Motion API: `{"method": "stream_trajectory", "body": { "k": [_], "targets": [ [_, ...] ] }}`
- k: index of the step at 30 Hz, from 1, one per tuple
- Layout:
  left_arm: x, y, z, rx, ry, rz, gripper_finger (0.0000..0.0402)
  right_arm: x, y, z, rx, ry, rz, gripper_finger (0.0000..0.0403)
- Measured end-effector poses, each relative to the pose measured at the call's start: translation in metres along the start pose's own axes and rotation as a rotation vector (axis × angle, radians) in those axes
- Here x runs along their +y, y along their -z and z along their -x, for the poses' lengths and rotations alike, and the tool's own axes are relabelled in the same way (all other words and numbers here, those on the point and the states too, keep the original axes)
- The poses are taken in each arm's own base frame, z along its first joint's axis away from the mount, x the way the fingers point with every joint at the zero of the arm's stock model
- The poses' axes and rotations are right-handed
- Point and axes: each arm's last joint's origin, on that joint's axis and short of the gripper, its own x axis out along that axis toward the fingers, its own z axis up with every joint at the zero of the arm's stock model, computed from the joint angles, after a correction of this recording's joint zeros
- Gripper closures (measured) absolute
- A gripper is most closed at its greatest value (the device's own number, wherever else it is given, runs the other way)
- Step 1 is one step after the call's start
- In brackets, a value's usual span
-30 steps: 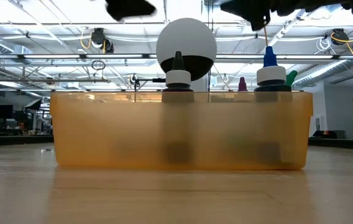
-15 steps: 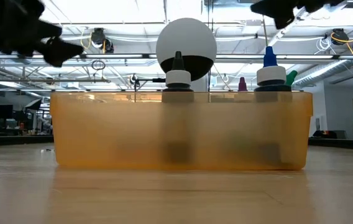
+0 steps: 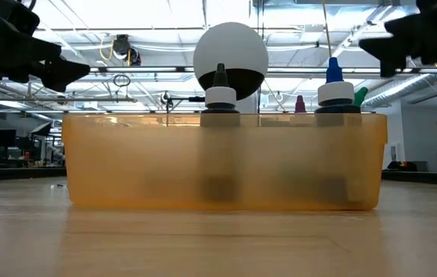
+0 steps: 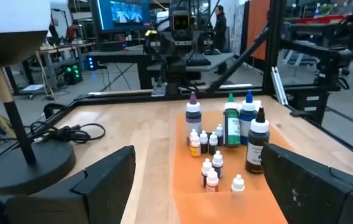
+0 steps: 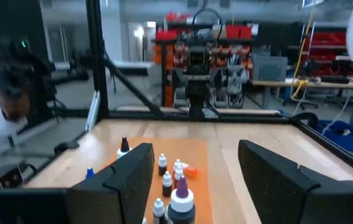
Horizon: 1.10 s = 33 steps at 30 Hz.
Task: Pick & Place food coloring
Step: Return to Home Position
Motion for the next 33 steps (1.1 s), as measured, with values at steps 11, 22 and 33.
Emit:
{"method": "stream_trajectory", "body": {
  "k": [11,22,33],
  "targets": [
    [0.000,0.002,-0.001,0.023,-0.005,-0.006,0.0056,-0.004,0.014,0.013,-0.079,0.001,-0.030,0.0181],
    [0.000,0.003,-0.004,0.034,-0.023,-0.008,0.0055,-0.003,0.021,0.012,-0.006,-0.001,-0.088,0.0180],
    [0.000,0.002,-0.004,0.028,-0.023,-0.008,0.0056,-0.003,0.021,0.012,-0.004,-0.001,-0.088,0.0180]
  ]
}}
